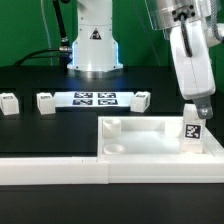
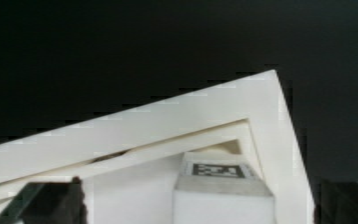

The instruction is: Assemble square table

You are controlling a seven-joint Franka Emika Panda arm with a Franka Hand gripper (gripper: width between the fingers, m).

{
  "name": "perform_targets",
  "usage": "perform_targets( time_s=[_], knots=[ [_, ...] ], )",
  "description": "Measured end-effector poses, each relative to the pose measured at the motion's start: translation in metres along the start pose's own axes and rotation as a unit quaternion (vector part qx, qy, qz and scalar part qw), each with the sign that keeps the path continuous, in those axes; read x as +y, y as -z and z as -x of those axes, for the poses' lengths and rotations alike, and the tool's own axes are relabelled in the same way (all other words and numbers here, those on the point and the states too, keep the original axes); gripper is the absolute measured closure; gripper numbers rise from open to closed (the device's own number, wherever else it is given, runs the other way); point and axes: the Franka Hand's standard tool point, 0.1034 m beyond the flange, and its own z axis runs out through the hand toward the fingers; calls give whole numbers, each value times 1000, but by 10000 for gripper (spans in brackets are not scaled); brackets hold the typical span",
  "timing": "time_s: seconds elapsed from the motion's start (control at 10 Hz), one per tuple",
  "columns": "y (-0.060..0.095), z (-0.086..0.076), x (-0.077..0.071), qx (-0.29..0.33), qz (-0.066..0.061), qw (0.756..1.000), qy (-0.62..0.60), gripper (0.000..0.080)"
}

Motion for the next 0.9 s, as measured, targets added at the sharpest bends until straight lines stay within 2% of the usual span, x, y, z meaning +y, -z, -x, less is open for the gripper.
perform_targets(
  time_s=[0.1, 0.2, 0.4, 0.6, 0.9],
  knots=[
    [12, 1, 4, -2, -3, 1000, 20, 151],
    [23, 2, 16, -3, -2, 998, 59, 151],
    [41, 4, 36, 2, 16, 987, 162, 151],
    [35, 1, 34, 3, 16, 974, 225, 151],
    [34, 1, 34, 2, 16, 947, 321, 151]
  ],
)
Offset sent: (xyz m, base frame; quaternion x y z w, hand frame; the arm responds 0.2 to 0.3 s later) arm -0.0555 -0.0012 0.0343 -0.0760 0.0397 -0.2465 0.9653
